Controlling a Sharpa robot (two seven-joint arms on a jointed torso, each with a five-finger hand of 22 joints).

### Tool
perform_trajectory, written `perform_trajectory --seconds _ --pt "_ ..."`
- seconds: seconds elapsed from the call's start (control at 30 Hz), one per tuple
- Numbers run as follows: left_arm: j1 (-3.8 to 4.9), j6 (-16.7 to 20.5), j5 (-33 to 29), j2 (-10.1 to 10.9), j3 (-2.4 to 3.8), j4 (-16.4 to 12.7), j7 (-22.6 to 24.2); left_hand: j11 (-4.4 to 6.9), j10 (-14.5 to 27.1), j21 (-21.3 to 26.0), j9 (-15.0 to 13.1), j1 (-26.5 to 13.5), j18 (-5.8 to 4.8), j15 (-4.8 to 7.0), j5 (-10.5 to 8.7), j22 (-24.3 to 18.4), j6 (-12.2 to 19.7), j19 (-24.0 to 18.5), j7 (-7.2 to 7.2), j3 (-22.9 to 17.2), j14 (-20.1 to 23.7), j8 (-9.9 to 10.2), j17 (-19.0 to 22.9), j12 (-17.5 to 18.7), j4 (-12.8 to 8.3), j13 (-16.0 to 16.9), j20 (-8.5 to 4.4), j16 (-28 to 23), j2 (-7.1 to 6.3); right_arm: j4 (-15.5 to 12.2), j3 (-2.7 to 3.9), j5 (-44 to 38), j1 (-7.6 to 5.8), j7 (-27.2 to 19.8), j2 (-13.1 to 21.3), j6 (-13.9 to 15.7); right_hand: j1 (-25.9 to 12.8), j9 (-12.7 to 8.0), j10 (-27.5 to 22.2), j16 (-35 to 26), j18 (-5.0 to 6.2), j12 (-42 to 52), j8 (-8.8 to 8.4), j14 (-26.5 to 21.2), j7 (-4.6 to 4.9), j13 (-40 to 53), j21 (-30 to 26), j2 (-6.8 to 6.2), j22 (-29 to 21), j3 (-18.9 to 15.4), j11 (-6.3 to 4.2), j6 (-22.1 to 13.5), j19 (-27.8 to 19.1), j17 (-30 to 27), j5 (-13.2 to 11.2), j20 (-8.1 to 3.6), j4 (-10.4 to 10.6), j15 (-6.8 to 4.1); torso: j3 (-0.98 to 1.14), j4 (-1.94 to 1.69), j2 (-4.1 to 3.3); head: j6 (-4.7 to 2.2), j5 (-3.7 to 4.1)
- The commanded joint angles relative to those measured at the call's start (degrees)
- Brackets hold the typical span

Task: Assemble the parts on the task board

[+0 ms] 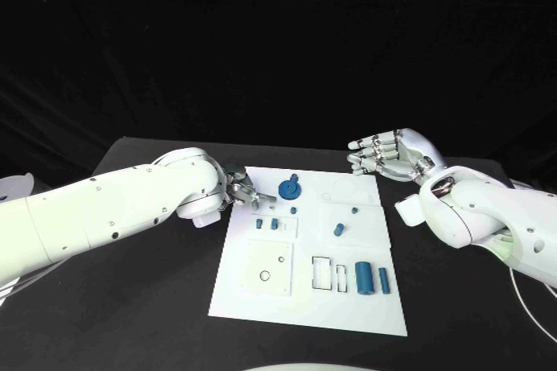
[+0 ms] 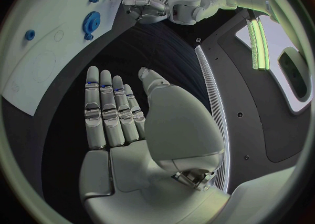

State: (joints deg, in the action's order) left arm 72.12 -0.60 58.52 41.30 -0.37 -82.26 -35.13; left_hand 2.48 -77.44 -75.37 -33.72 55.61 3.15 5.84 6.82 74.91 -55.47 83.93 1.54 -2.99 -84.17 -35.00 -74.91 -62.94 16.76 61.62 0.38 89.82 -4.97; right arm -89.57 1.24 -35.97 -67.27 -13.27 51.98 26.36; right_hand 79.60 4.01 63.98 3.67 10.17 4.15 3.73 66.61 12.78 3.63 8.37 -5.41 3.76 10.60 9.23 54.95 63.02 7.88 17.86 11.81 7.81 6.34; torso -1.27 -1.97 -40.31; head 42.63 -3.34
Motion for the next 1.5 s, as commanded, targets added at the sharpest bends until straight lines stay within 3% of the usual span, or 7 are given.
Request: perform_trajectory --seconds 0.03,0.23,0.47,0.6,0.73,0.93,1.5 --pt "0.06 7.66 -5.81 -0.1 -0.04 0.54 6.07 -0.59 3.78 6.85 0.76 0.83 1.65 -0.47 -0.22 0.86 1.77 -0.09 0.63 1.95 -5.32 0.64 -13.52 6.19 -0.04 -6.14 0.28 -0.9 0.73 0.02 -0.01 -0.07 0.08 0.0 -0.1 -0.83 -0.42 -0.08 -0.41 -0.12 0.37 -0.21 -0.18 -0.26 0.01 -0.09 -0.29 -0.07 -0.08 -0.03 -0.02 -0.4 0.01 -0.05 0.38 0.47 -0.22 0.1 0.03 -0.13 0.0 -0.06 0.1" --pt "-0.05 11.66 -3.57 -1.35 -1.08 1.6 19.37 -4.78 21.39 41.62 5.88 22.98 6.79 -4.01 0.07 -21.44 9.82 -13.78 5.41 -4.04 7.09 6.47 11.42 25.56 -7.39 -22.03 3.0 -22.64 1.33 0.03 -0.02 -0.07 0.12 0.01 -0.15 -0.87 -0.41 -0.08 -0.44 -0.12 0.37 -0.23 -0.18 -0.27 0.05 -0.09 -0.37 -0.03 -0.08 -0.05 0.01 -0.44 0.03 -0.17 0.41 0.49 -0.29 0.12 0.01 -0.09 0.01 -0.13 0.14" --pt "-0.88 14.64 6.65 -3.66 -2.09 2.51 32.27 -7.2 21.84 48.11 15.43 31.84 7.49 -6.28 -0.06 -26.04 5.86 -16.52 6.72 -12.35 17.39 15.74 30.51 39.78 -10.46 -37.73 5.07 -41.09 -2.96 0.09 -0.02 -0.08 0.15 -0.03 -0.28 -0.97 -0.28 -0.07 -0.46 -0.1 0.38 -0.26 -0.16 -0.27 0.05 -0.08 -0.52 0.09 -0.07 -0.01 0.01 -0.47 0.07 -0.38 0.49 0.5 -0.49 0.13 -0.01 0.07 -0.07 -0.29 0.38" --pt "-1.27 14.48 13.07 -5.21 -2.41 3.3 32.8 -7.27 21.26 48.34 18.27 31.4 7.41 -5.88 0.02 -26.67 4.66 -14.73 6.52 -14.1 14.89 18.95 31.13 43.58 -10.5 -42.6 5.19 -40.63 -4.2 0.1 -0.03 -0.08 0.16 -0.05 -0.37 -1.01 -0.27 -0.07 -0.46 -0.1 0.38 -0.26 -0.16 -0.27 0.05 -0.08 -0.53 0.1 -0.07 -0.01 0.01 -0.48 0.08 -0.39 0.49 0.5 -0.5 0.13 0.02 0.03 -0.06 -0.36 0.57" --pt "-1.51 13.16 18.39 -6.57 -2.64 4.18 31.15 -7.05 19.34 47.25 20.43 29.37 7.4 -5.55 -0.04 -27.21 2.54 -8.99 6.45 -14.63 5.92 21.21 20.96 45.81 -9.58 -46.52 4.91 -29.78 -5.15 0.06 -0.03 -0.09 0.16 -0.05 -0.39 -1.03 -0.22 -0.06 -0.47 -0.09 0.39 -0.26 -0.15 -0.26 0.05 -0.08 -0.59 0.15 -0.07 0.01 0.01 -0.48 0.11 -0.49 0.53 0.51 -0.6 0.12 0.02 0.0 -0.12 -0.36 0.7" --pt "-1.94 9.72 23.87 -8.51 -2.79 5.41 28.24 -6.83 17.5 31.06 22.57 27.82 4.86 -5.21 -0.06 -16.73 -0.52 -0.75 6.05 -13.85 -1.21 23.46 6.25 48.51 -9.05 -50.83 4.41 -15.24 -6.17 0.0 -0.03 -0.09 0.16 -0.06 -0.41 -1.05 -0.18 -0.06 -0.47 -0.08 0.39 -0.26 -0.14 -0.25 0.05 -0.08 -0.64 0.18 -0.06 0.03 0.01 -0.49 0.13 -0.55 0.58 0.51 -0.66 0.12 0.0 0.04 -0.18 -0.28 0.83" --pt "-2.43 4.65 27.37 -10.42 -2.83 7.15 23.9 -6.49 14.06 24.73 24.35 27.74 3.9 -4.66 -0.02 -12.34 -3.98 2.04 5.85 -14.15 -1.76 25.47 9.44 51.09 -9.03 -54.51 3.78 -15.66 -5.57 -0.14 -0.03 -0.15 0.16 -0.09 -0.39 -1.02 -0.16 -0.05 -0.47 -0.07 0.4 -0.27 -0.13 -0.23 0.06 -0.08 -0.7 0.22 -0.06 0.03 0.01 -0.49 0.17 -0.65 0.68 0.51 -0.73 0.12 0.0 -0.08 0.01 0.11 1.07"
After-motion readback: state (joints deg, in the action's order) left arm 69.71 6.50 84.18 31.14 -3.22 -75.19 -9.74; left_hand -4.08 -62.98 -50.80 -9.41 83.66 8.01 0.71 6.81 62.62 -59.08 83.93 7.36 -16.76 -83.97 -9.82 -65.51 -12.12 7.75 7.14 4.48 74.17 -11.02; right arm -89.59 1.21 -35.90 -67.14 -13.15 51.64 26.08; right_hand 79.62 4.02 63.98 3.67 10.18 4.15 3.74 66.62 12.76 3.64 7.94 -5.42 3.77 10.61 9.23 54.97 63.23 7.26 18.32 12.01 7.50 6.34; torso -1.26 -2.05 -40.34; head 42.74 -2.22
